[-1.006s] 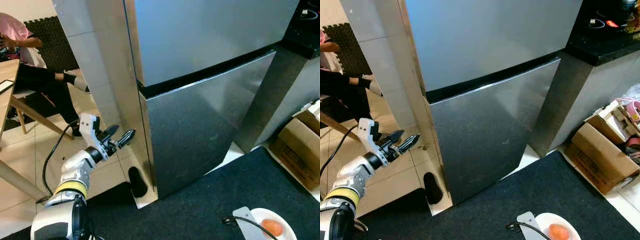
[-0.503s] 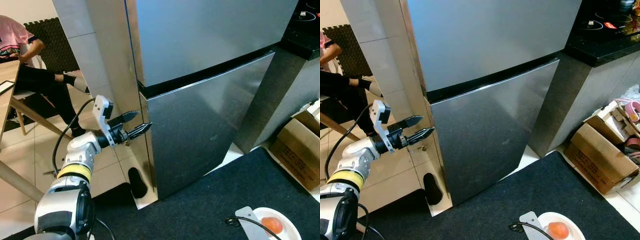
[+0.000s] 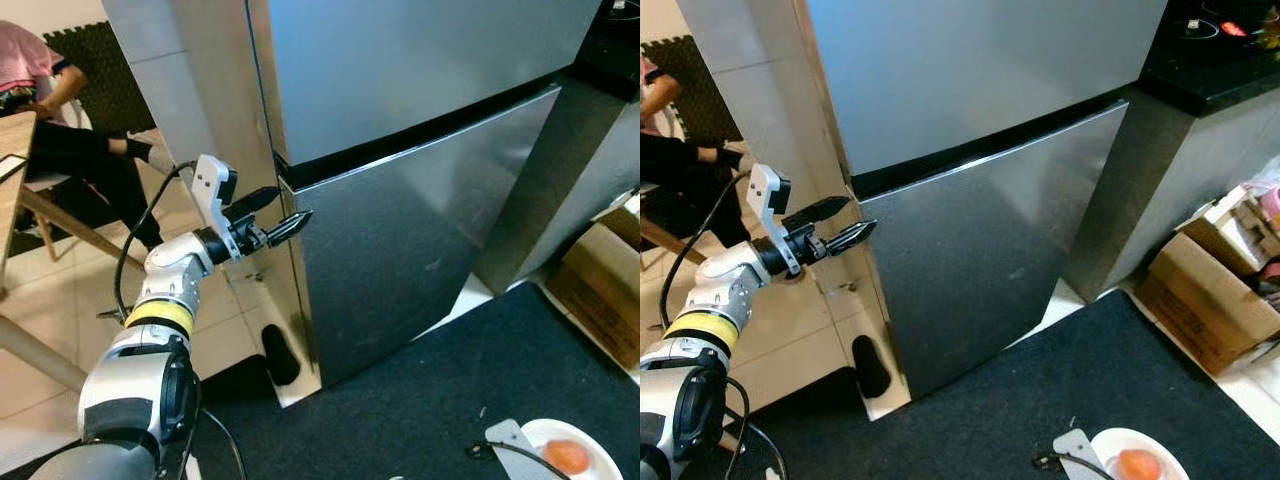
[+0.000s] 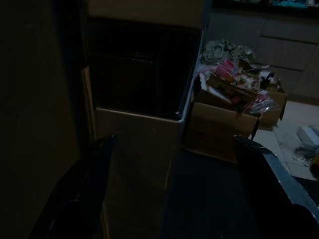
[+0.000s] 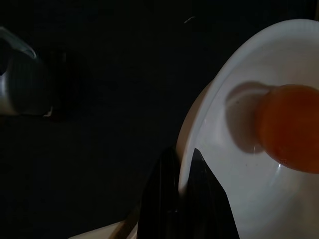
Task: Restocking fridge
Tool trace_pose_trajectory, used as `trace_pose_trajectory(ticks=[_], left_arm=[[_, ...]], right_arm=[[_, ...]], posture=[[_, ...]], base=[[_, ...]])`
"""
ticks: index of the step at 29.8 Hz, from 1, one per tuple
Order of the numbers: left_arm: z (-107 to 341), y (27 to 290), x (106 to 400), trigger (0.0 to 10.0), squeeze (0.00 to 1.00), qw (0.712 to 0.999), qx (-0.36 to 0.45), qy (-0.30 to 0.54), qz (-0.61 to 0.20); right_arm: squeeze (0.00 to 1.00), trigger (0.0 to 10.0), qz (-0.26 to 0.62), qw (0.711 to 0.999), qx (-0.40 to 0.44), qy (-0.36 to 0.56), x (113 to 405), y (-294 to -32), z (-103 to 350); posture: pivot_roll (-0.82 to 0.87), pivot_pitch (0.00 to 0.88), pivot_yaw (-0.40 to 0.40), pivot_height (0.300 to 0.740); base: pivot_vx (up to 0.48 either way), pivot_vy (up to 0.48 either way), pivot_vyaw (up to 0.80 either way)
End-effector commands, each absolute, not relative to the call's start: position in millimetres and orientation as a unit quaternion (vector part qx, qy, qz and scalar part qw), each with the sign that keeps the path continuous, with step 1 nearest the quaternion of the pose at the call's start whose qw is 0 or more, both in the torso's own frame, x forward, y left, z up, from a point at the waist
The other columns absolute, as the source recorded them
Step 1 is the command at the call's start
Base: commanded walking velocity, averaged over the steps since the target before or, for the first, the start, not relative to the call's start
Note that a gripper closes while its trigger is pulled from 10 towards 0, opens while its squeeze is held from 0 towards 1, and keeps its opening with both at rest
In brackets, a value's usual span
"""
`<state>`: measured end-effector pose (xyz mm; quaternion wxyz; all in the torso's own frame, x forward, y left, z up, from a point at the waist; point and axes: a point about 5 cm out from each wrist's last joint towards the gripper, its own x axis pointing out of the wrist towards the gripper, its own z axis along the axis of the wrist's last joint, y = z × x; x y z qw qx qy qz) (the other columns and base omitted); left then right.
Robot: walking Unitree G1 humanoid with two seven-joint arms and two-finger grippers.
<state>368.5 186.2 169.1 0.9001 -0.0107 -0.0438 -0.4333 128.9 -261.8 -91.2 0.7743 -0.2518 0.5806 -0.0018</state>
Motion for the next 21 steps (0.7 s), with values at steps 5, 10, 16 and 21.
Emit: trace_pose_trajectory(ticks=[5,10,16,21], left_arm=[[177,170,377,10.0,0.00,0.899,0.033,-0.033,-0.435],[180,162,382,10.0,0.00,0.906,0.078,-0.030,-0.415],[182,156,385,10.0,0.00,0.911,0.065,-0.038,-0.405],[182,138,378,10.0,0.00,0.874,0.015,-0.051,-0.484]], right_arm=[[0.00,10.0,-0.014,0.784,-0.242,0.571,130,-259,-91],[0.00,10.0,-0.017,0.784,-0.242,0.571,130,-261,-91],[0.00,10.0,-0.021,0.784,-0.244,0.570,131,-265,-89],[0.00,10.0,-0.021,0.785,-0.244,0.570,132,-265,-89]], posture=[[-0.11,0.099,0.067,0.740],[-0.12,0.098,0.064,0.740],[-0.12,0.091,0.060,0.740],[-0.11,0.086,0.057,0.740]], base=[[0.000,0.000,0.00],[0.000,0.000,0.00],[0.000,0.000,0.00],[0.000,0.000,0.00]])
